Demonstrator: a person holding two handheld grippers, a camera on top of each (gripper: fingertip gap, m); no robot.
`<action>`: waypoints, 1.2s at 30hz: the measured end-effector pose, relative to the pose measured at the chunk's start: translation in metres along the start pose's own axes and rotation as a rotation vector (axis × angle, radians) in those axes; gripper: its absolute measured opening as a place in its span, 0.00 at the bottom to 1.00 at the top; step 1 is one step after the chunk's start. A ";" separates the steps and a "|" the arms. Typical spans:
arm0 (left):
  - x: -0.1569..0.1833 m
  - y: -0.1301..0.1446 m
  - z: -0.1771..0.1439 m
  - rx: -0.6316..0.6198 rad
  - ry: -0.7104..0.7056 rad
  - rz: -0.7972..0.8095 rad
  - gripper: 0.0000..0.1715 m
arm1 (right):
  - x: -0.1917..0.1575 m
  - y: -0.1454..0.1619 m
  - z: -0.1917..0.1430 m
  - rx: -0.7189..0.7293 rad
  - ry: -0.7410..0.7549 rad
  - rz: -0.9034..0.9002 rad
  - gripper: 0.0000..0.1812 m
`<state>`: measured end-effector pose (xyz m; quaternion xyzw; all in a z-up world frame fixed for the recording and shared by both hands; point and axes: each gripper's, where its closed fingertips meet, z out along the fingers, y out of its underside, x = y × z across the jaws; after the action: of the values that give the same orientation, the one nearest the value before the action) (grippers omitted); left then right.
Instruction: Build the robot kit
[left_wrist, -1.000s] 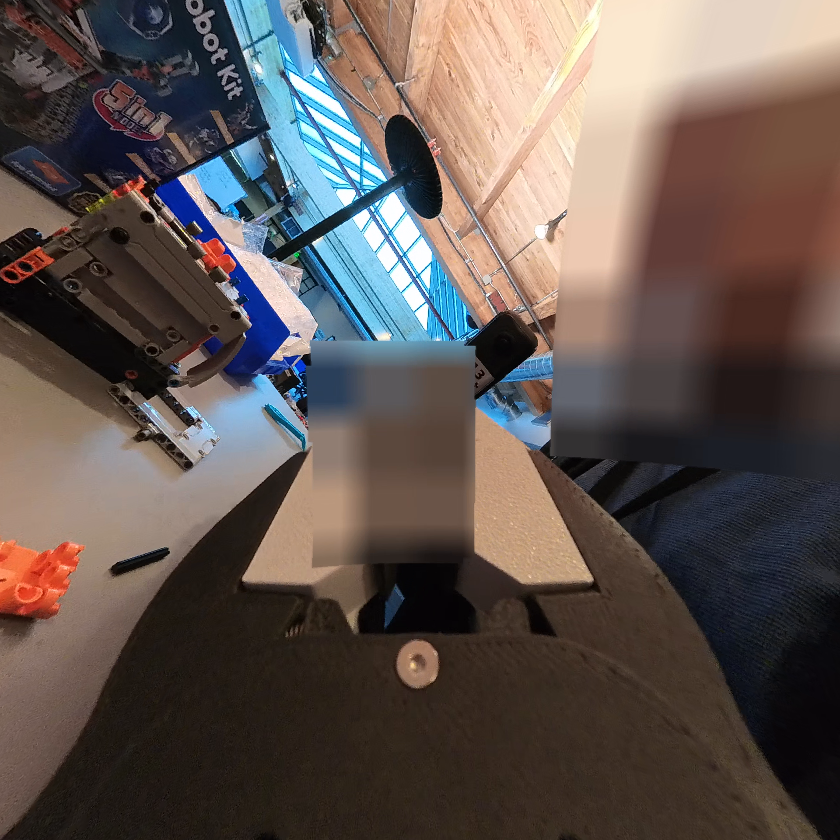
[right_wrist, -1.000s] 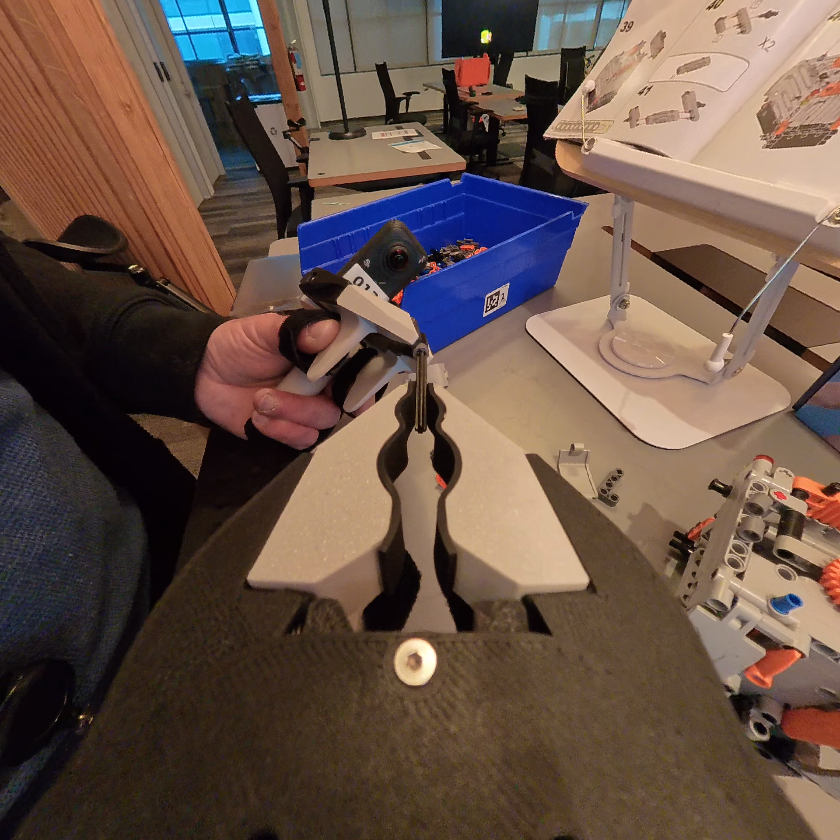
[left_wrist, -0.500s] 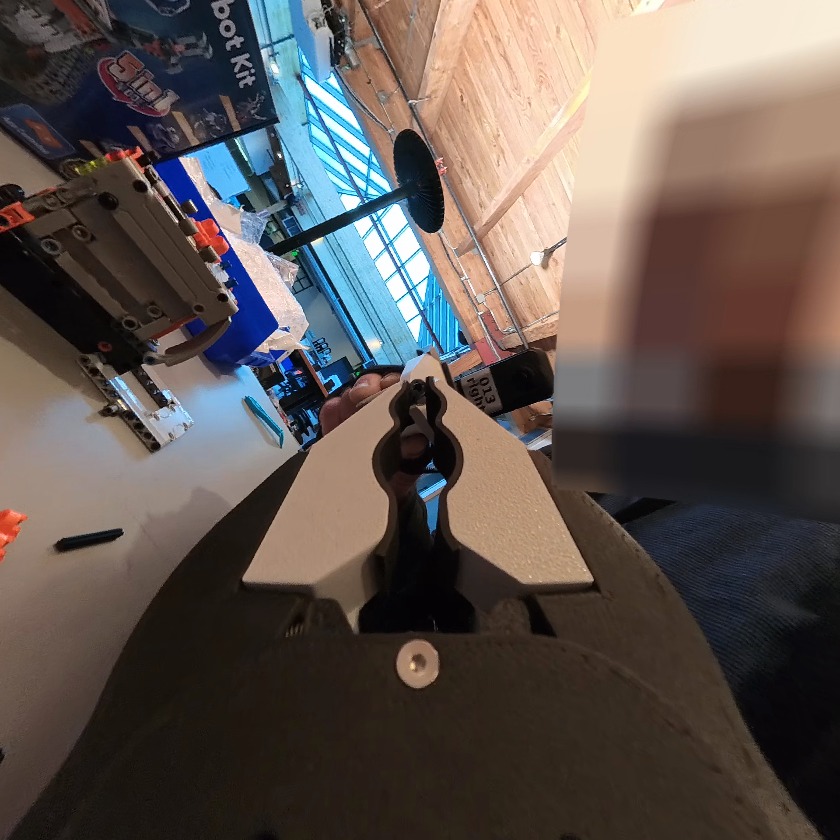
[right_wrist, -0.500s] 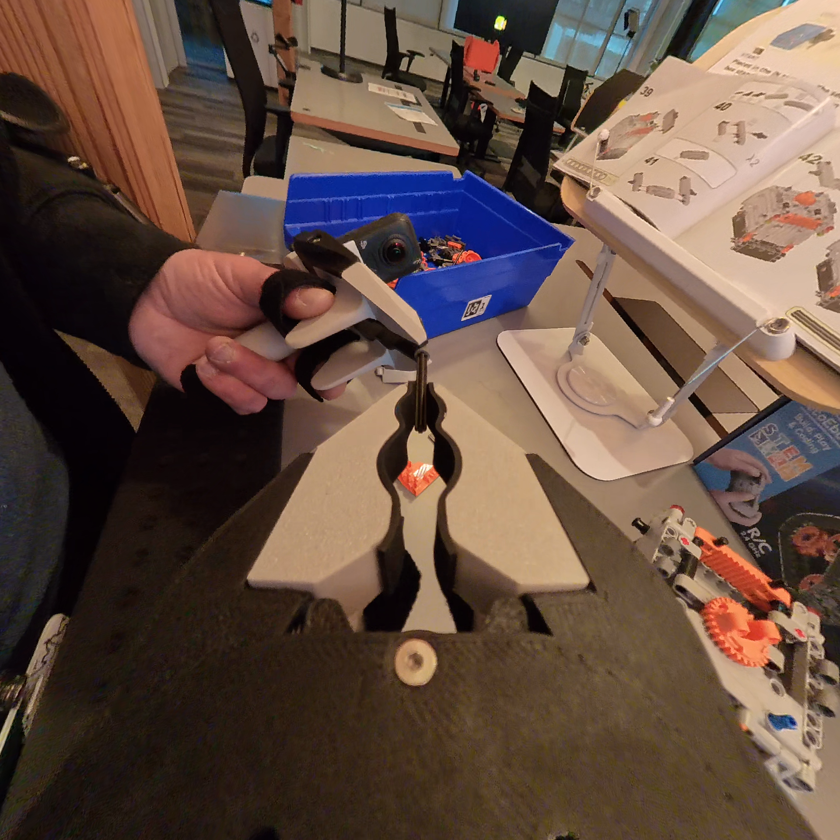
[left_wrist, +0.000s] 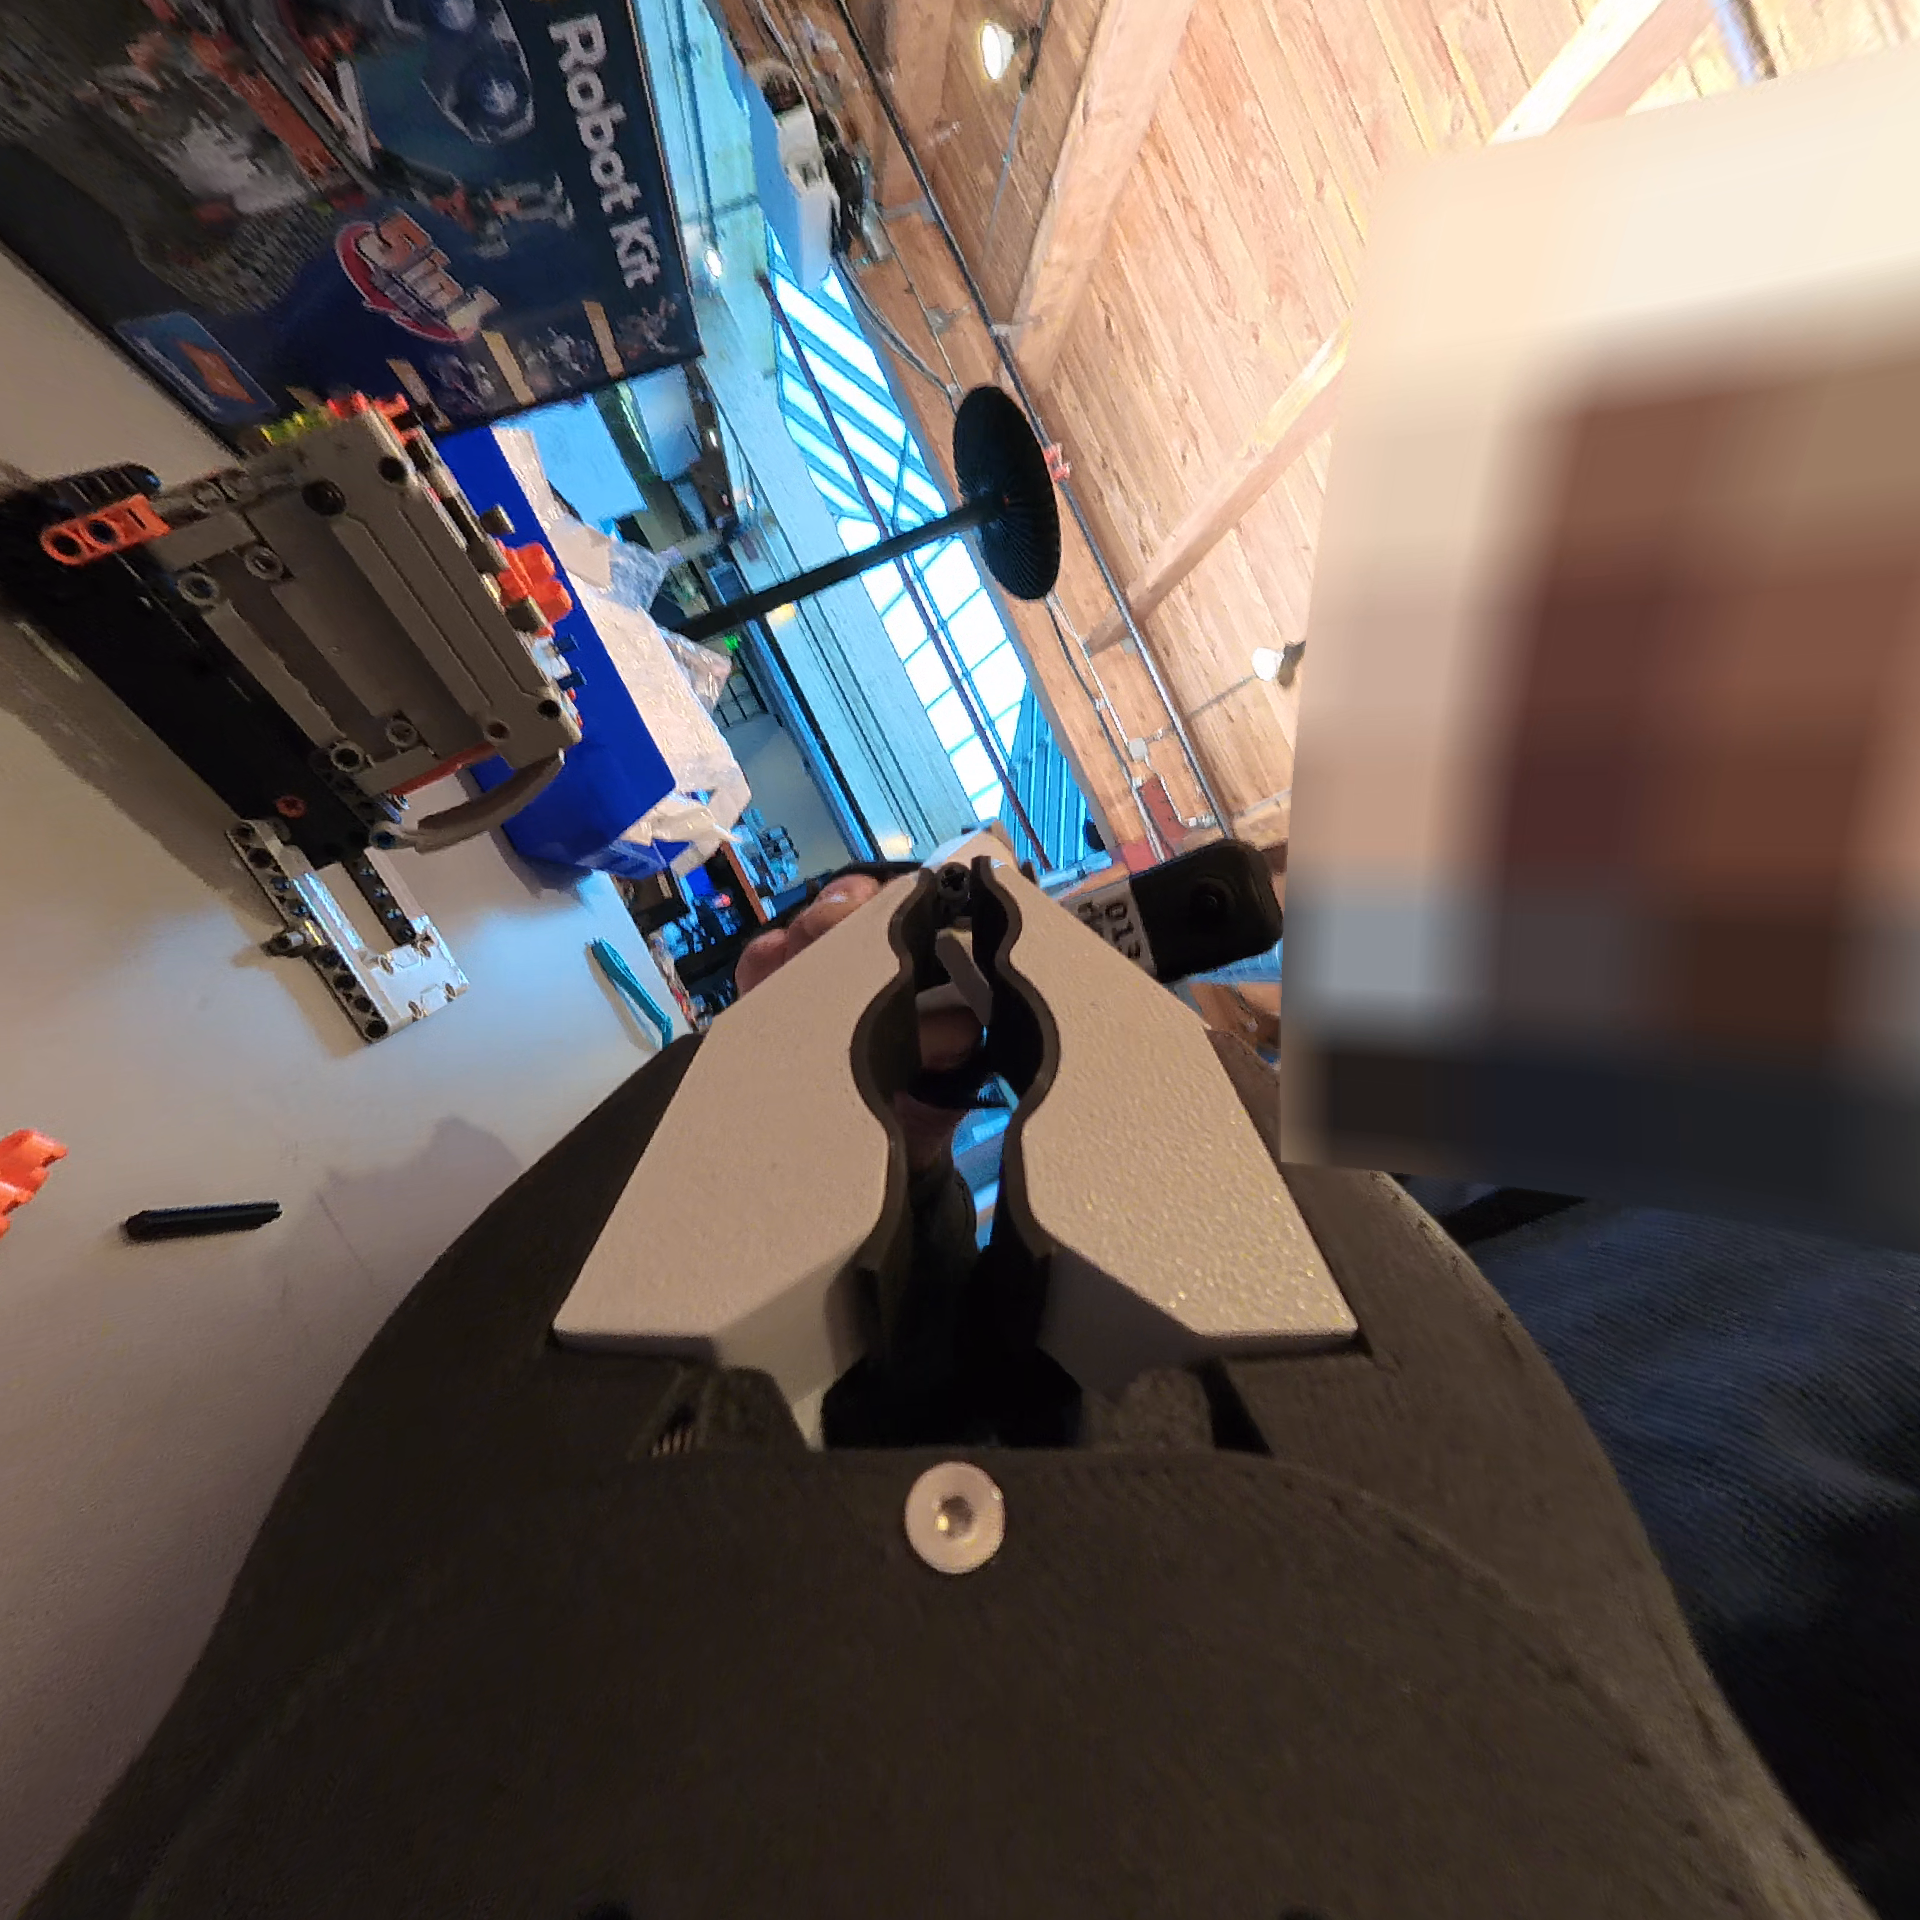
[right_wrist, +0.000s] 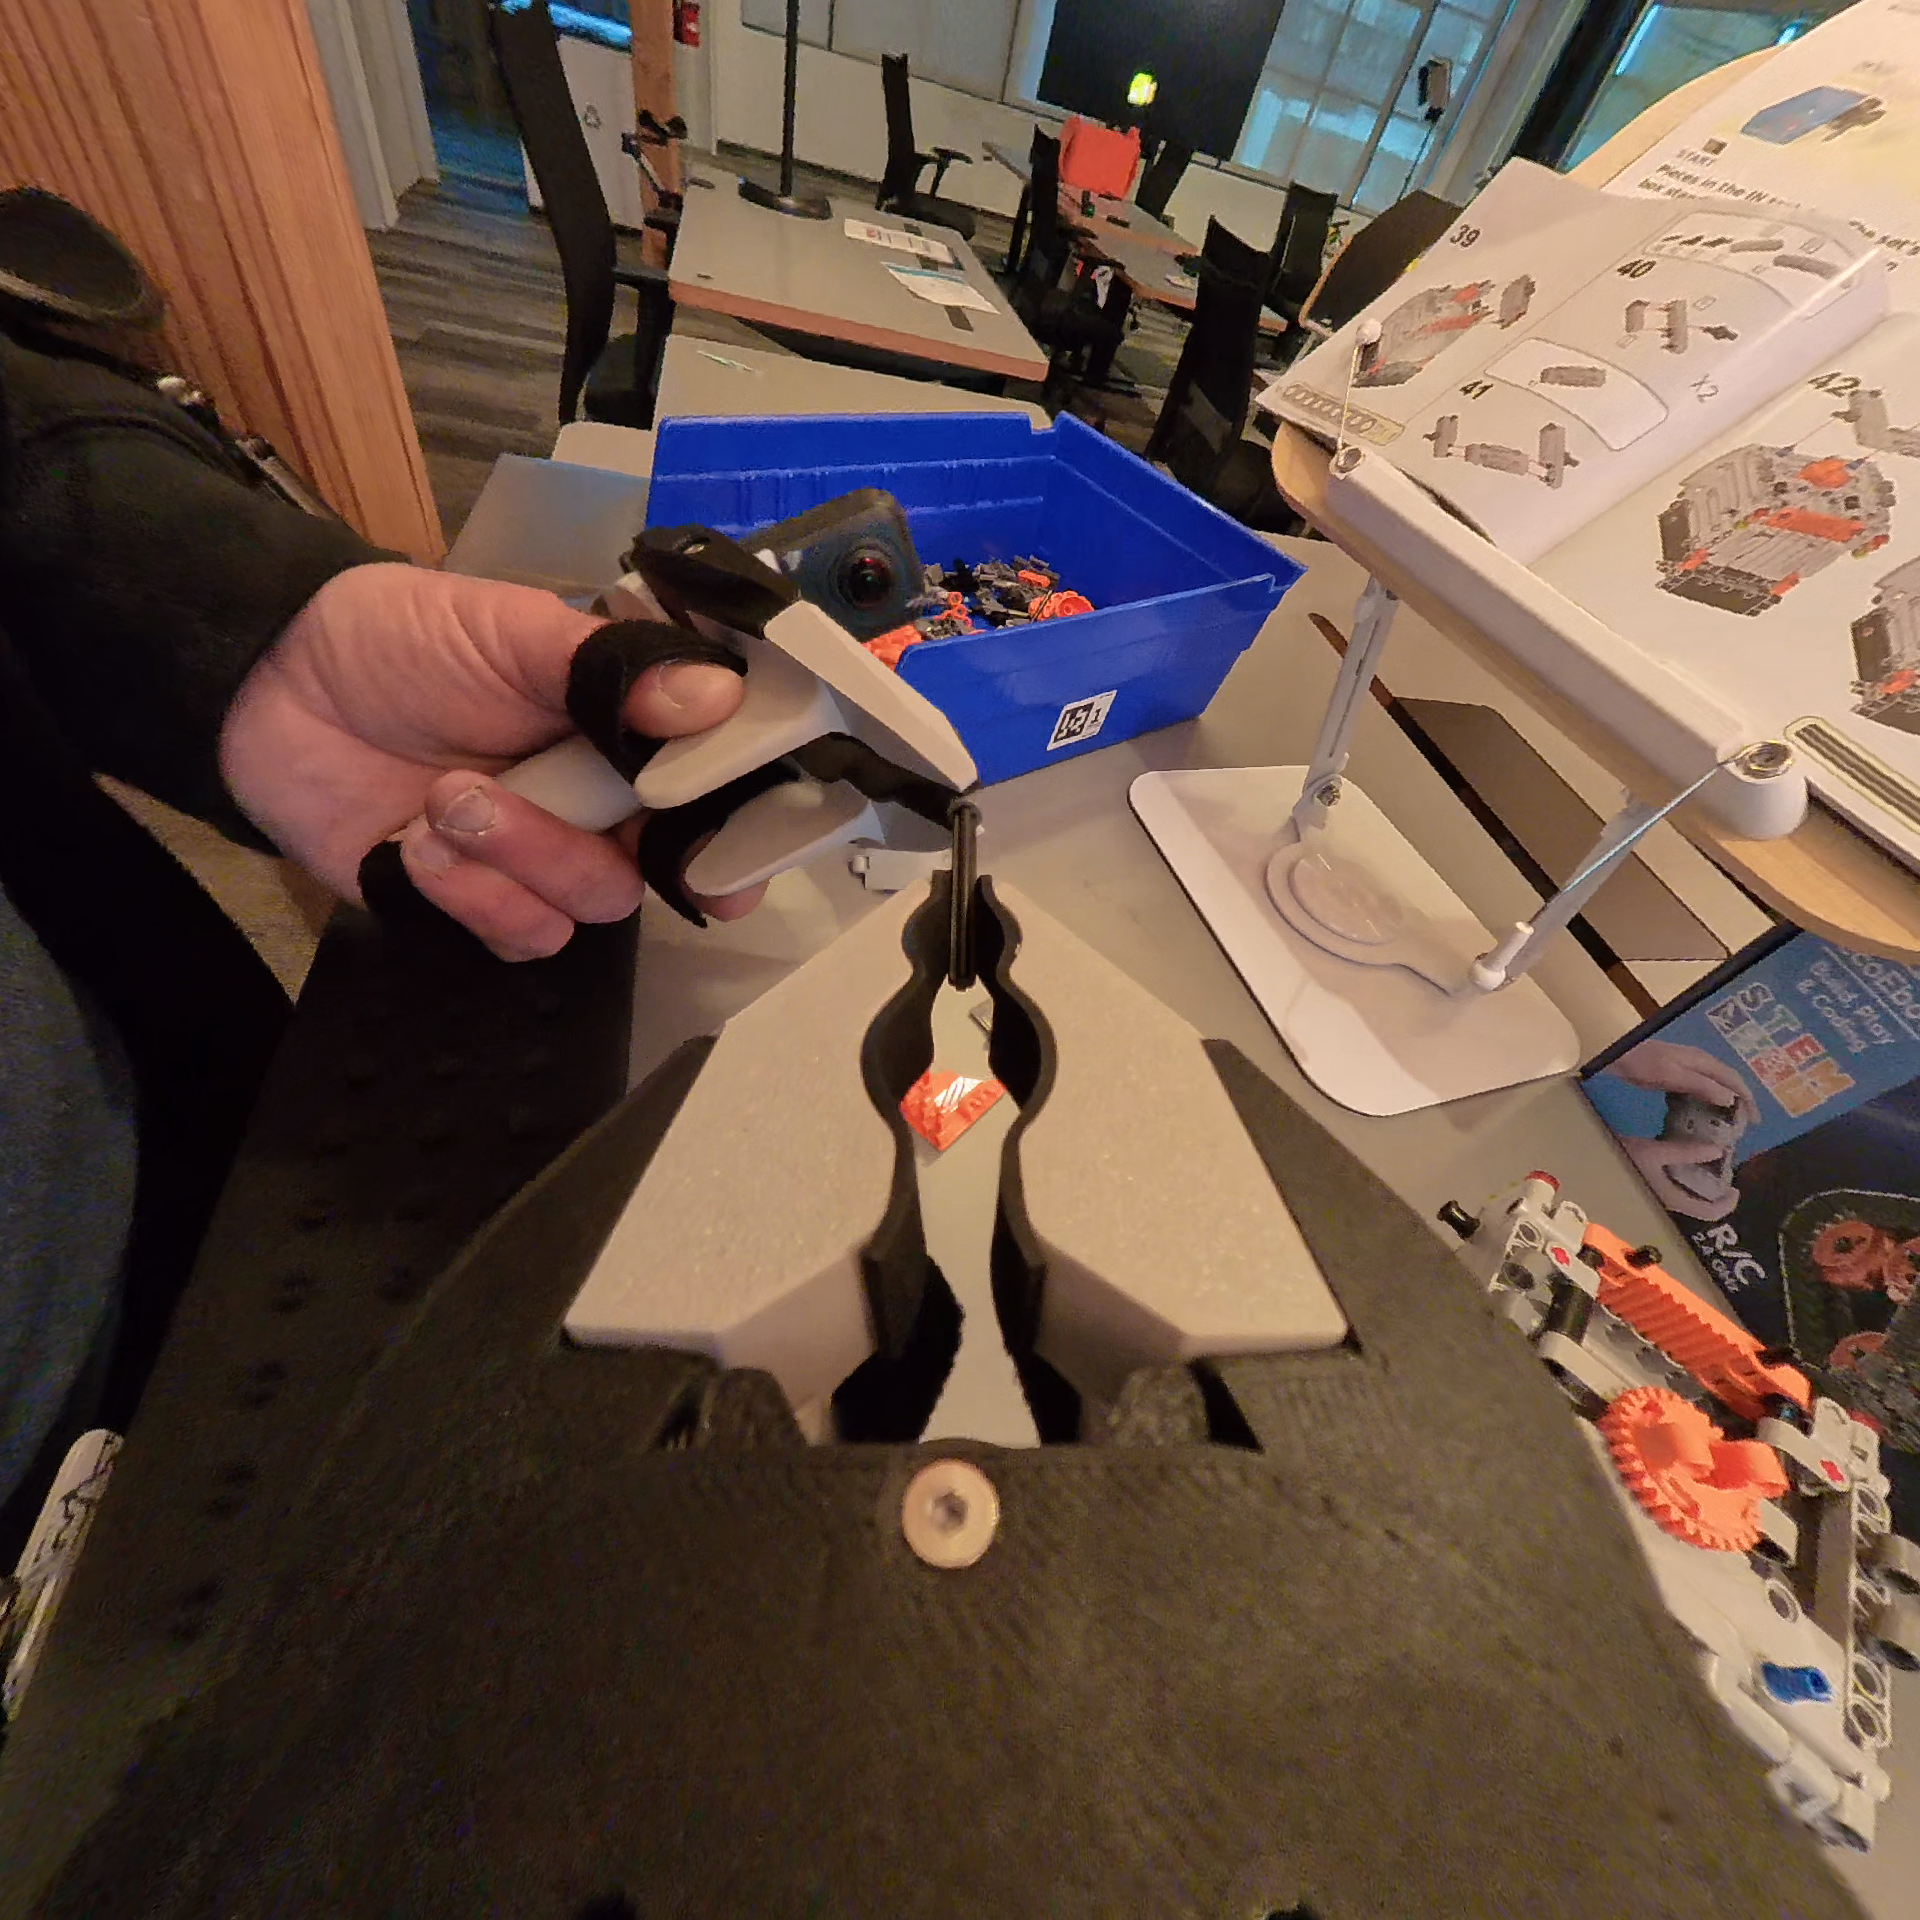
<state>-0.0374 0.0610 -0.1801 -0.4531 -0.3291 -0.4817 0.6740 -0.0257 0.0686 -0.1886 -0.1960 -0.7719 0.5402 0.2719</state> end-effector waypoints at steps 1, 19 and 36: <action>0.001 -0.002 0.000 0.016 -0.005 0.002 0.02 | 0.001 -0.001 0.000 0.009 0.015 0.009 0.00; 0.010 -0.024 0.003 0.165 -0.056 0.008 0.02 | 0.007 -0.011 0.008 0.002 0.244 0.046 0.01; -0.001 -0.030 0.001 0.157 -0.195 0.099 0.02 | 0.012 -0.005 0.014 -0.017 0.304 0.173 0.00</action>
<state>-0.0659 0.0584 -0.1718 -0.4594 -0.4069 -0.3742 0.6952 -0.0442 0.0638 -0.1855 -0.3434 -0.7067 0.5193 0.3362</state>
